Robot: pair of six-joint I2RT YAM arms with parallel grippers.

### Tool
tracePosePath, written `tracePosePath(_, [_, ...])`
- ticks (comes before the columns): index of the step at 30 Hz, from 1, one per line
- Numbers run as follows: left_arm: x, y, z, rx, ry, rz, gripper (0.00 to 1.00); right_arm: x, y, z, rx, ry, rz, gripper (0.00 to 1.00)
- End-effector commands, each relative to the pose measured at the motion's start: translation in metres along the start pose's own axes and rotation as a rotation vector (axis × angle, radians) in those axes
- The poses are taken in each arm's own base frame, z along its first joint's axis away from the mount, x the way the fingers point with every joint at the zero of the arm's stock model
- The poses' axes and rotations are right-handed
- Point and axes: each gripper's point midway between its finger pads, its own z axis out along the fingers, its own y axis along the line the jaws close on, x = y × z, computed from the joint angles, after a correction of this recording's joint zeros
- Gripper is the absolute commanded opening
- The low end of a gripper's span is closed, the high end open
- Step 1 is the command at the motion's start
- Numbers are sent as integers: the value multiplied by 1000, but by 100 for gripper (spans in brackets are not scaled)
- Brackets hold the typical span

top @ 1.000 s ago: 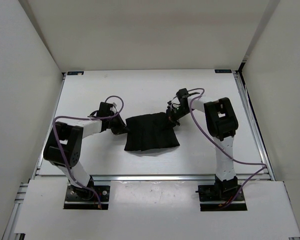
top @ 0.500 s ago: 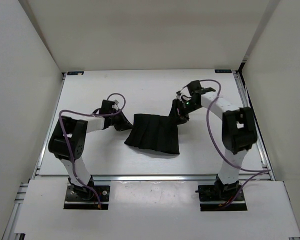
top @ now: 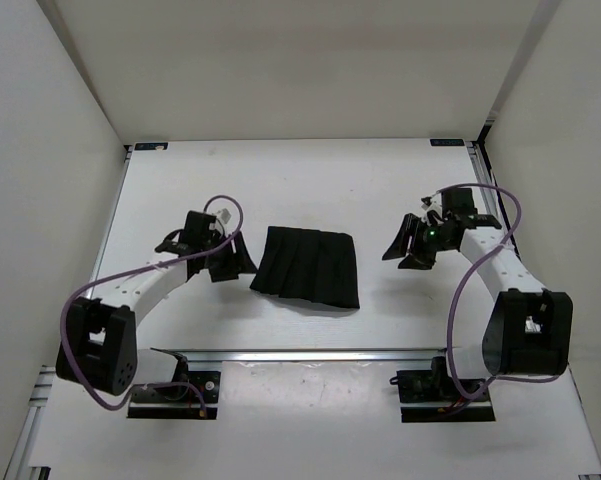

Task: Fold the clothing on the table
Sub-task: Fold the skirt

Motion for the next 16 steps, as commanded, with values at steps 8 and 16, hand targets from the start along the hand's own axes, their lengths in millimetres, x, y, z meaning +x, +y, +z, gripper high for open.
tracePosePath(8, [45, 44, -28, -55, 53, -90, 66, 10, -15, -13, 24, -89, -52, 61])
tracePosePath(16, [44, 47, -31, -69, 56, -24, 67, 18, -13, -6, 26, -58, -41, 62])
